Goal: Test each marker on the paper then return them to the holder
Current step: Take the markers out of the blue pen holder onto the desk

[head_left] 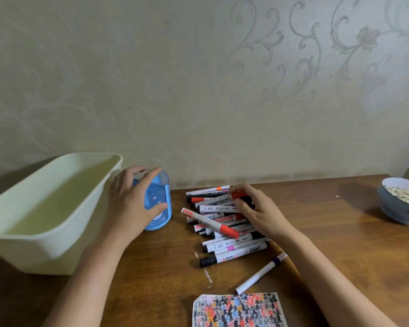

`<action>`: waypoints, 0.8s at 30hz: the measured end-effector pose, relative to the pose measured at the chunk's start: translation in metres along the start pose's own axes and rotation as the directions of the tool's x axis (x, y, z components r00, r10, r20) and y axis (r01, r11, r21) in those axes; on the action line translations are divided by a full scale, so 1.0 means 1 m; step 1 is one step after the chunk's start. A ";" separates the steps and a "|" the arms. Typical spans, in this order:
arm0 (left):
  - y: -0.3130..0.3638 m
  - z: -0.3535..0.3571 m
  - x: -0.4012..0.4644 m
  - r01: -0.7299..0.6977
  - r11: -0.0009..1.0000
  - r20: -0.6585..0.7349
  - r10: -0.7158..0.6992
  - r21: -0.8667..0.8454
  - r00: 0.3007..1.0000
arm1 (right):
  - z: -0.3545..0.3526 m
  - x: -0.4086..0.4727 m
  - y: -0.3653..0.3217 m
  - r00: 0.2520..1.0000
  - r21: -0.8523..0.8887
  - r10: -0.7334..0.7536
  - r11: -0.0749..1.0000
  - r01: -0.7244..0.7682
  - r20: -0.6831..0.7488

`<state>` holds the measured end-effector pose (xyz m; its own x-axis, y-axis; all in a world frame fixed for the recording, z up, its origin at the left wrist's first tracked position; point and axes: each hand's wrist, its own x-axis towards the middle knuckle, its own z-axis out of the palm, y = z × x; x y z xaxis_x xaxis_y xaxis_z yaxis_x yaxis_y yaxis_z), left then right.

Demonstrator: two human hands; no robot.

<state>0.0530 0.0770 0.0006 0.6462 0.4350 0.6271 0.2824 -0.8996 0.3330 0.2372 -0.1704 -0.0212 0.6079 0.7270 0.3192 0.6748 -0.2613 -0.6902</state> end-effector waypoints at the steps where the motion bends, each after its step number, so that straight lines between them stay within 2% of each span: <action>1: 0.003 0.001 0.000 -0.040 0.998 -0.008 0.040 0.040 0.999 | 0.000 0.000 0.001 1.000 -0.035 -0.007 0.999 0.007 -0.009; 4: 0.027 -0.001 -0.002 -0.223 0.962 0.086 0.212 0.155 0.974 | 0.002 0.000 0.003 1.000 -0.058 -0.005 0.998 0.004 -0.022; 6: 0.051 -0.005 -0.006 -0.295 0.950 0.286 0.256 0.101 0.923 | 0.004 0.000 0.005 1.000 -0.062 0.016 0.998 -0.017 -0.018; 8: 0.070 -0.003 -0.012 -0.317 0.948 0.482 0.276 0.004 0.832 | 0.006 0.000 0.007 1.000 -0.140 0.006 0.990 -0.009 -0.016; 11: 0.078 0.005 -0.019 -0.199 0.972 0.694 0.229 -0.126 0.682 | 0.011 0.001 0.011 0.999 -0.261 -0.019 0.965 0.011 -0.031; 13: 0.076 0.008 -0.021 -0.095 0.977 0.771 0.211 -0.193 0.601 | 0.015 0.001 0.015 0.998 -0.297 -0.033 0.955 0.013 -0.061; 15: 0.073 0.010 -0.026 -0.064 0.969 0.798 0.233 -0.239 0.555 | 0.018 0.001 0.017 0.996 -0.302 -0.046 0.953 0.019 -0.081; 17: 0.069 0.014 -0.032 -0.072 0.961 0.794 0.261 -0.266 0.549 | 0.018 0.001 0.017 0.994 -0.317 -0.054 0.948 0.023 -0.090; 21: 0.064 0.017 -0.036 -0.008 0.964 0.758 0.213 -0.264 0.617 | 0.014 0.003 0.016 0.994 -0.380 -0.070 0.924 0.033 -0.085; 24: 0.062 0.018 -0.036 -0.006 0.976 0.739 0.168 -0.217 0.653 | 0.013 0.003 0.014 0.995 -0.364 -0.060 0.931 0.026 -0.084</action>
<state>0.0600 0.0051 -0.0137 0.9930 0.1046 -0.0551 0.1182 -0.8725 0.4740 0.2427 -0.1632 -0.0381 0.5991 0.6856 0.4136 0.7963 -0.4559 -0.3976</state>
